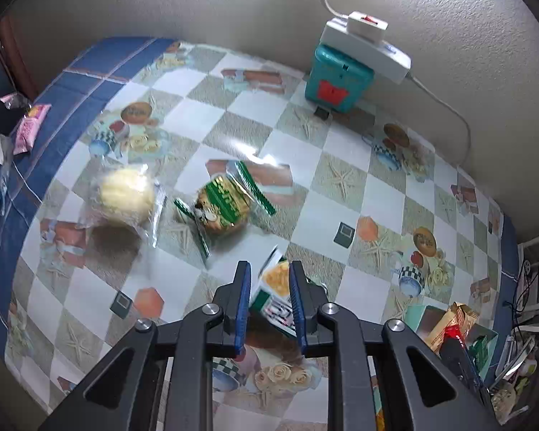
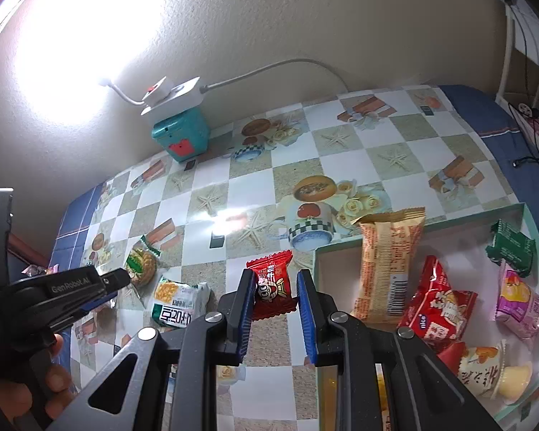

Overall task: Organize snacks
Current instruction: 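Carry the red candy with the right tool while the left tool carries the cracker packet to the tray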

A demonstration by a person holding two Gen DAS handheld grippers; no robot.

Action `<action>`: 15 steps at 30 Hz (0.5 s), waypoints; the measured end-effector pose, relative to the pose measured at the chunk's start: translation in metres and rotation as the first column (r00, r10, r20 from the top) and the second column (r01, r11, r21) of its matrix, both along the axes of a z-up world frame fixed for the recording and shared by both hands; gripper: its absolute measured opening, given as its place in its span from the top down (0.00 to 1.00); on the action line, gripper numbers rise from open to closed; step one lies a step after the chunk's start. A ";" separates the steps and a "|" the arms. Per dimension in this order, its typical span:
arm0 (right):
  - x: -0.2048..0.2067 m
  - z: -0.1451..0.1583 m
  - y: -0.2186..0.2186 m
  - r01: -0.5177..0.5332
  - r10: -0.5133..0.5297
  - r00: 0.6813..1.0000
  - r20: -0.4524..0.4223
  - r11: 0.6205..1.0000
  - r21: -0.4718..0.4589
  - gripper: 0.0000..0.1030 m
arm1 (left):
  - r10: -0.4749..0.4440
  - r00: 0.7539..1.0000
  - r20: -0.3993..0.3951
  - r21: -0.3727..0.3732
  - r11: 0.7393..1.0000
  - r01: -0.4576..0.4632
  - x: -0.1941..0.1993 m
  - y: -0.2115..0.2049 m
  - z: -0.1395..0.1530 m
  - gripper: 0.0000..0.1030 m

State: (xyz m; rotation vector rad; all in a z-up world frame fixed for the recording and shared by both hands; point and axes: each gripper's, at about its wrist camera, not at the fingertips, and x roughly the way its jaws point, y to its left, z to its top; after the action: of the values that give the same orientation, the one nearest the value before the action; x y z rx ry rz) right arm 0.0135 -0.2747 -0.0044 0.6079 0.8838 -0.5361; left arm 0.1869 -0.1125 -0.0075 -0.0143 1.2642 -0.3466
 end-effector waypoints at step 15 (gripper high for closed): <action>-0.004 -0.009 -0.008 0.015 -0.015 1.000 -0.013 1.000 0.024 0.75 | -0.256 0.967 -0.014 0.202 0.946 0.254 -0.016 -0.051 -0.058 0.14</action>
State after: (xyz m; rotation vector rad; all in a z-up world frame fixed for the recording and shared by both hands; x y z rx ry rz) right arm 0.0095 -0.2824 -0.0136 0.6340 0.8997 -0.5444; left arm 0.1710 -0.1633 -0.0657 0.3276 1.2869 -0.4384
